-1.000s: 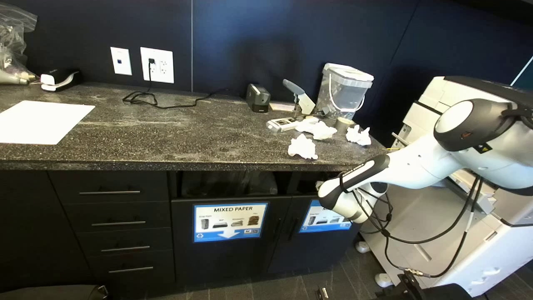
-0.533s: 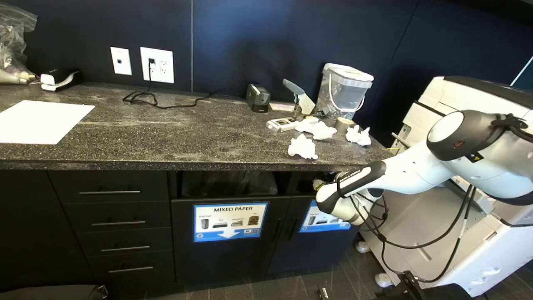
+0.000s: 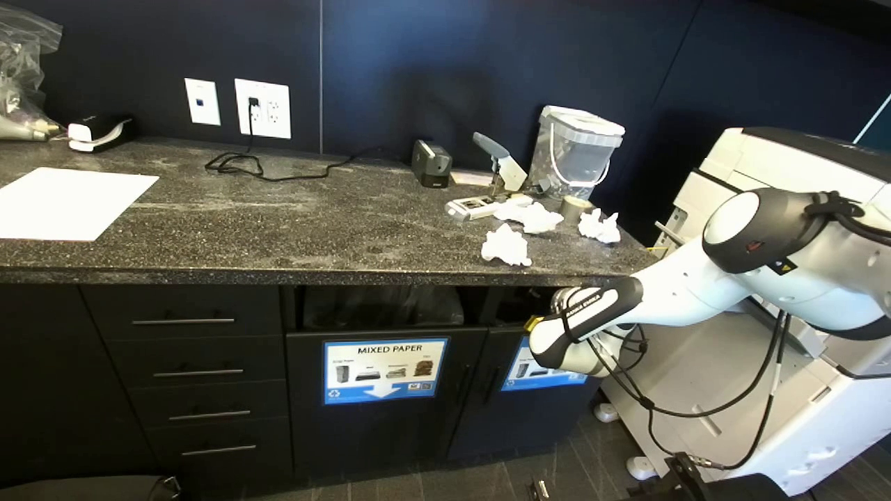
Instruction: Put the papers in the bin to the right
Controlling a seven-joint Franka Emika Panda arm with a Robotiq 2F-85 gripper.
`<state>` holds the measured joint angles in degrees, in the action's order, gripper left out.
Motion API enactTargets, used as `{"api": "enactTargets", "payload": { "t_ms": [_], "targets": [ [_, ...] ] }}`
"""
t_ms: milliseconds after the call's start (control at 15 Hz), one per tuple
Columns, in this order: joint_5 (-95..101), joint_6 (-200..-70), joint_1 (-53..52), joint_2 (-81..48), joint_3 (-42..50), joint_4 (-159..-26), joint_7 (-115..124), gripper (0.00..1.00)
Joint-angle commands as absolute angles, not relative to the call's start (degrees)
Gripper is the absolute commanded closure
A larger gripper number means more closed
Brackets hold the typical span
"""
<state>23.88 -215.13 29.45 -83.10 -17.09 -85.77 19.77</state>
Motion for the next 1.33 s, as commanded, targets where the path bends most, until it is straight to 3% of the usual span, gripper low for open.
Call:
{"api": "enactTargets", "payload": {
  "t_ms": [0,800,1267],
  "targets": [
    [24.47,-214.1,26.97,-79.7,-12.75,-88.62,16.27,0.0],
    [32.22,-220.79,24.39,-68.64,-4.82,-101.0,7.99,0.0],
    [43.62,-191.45,29.57,-53.3,-9.88,-112.81,14.41,0.0]
  ]
}}
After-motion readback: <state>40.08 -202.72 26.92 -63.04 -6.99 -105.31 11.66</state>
